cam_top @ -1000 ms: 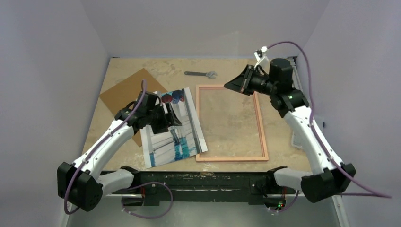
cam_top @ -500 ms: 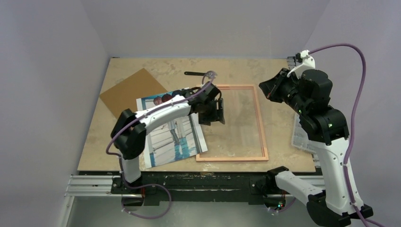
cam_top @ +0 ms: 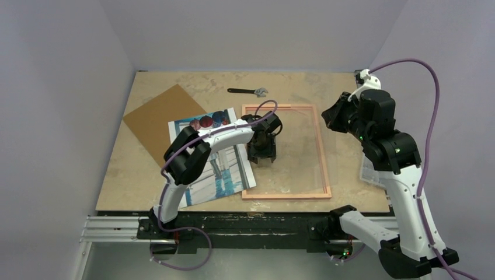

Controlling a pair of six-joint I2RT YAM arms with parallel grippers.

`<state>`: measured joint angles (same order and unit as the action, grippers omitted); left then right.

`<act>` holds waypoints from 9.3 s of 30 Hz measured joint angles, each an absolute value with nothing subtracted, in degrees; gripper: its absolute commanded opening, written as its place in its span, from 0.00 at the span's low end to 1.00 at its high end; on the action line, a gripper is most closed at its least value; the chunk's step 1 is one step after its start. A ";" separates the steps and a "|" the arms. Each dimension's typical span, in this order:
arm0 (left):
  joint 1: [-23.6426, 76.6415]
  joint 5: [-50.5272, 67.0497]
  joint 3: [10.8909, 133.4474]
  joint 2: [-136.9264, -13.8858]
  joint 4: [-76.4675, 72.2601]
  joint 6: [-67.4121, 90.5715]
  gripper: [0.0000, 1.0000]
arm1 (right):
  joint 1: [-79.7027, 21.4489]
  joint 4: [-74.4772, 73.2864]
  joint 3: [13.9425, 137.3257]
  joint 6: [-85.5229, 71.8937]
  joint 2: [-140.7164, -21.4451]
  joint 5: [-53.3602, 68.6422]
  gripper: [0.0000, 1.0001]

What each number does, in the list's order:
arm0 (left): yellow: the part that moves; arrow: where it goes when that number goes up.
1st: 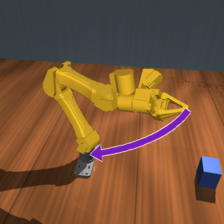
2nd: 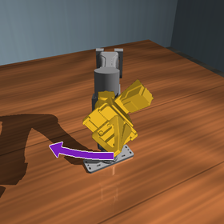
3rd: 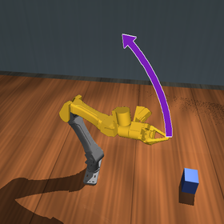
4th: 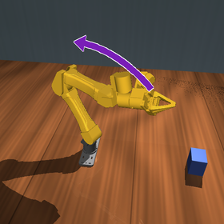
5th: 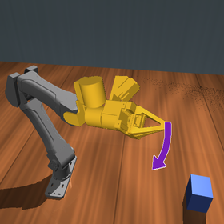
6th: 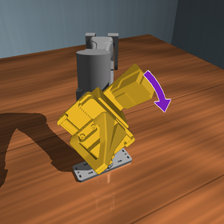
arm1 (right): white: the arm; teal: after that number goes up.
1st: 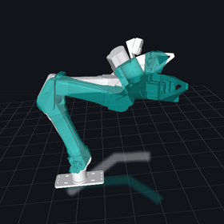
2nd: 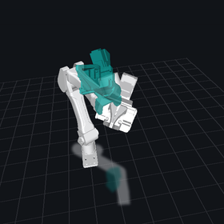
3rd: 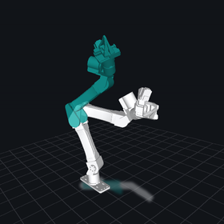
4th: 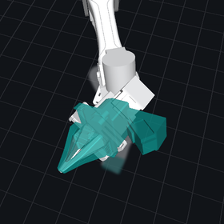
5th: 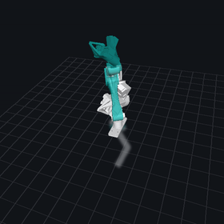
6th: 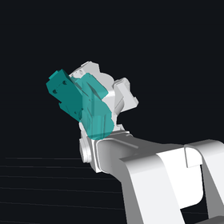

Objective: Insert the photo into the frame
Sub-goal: Move the photo frame to the center of the board, then place the photo frame item in the photo frame.

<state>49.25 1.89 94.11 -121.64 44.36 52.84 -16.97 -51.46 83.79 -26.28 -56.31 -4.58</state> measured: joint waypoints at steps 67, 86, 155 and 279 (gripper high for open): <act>44.71 -5.72 56.84 -93.95 38.39 51.42 0.00 | -16.97 -29.52 66.89 -36.32 -58.61 19.27 0.00; 37.26 4.19 50.30 -77.38 31.70 51.42 0.64 | -16.97 -24.45 57.34 -44.95 -49.65 14.76 0.00; 33.39 7.29 44.36 -82.87 27.27 49.89 0.00 | -16.97 -7.16 44.38 -66.59 -57.67 18.72 0.00; 33.01 9.89 46.68 -86.13 28.16 48.84 0.00 | -15.59 -2.94 43.68 -63.57 -65.25 20.99 0.00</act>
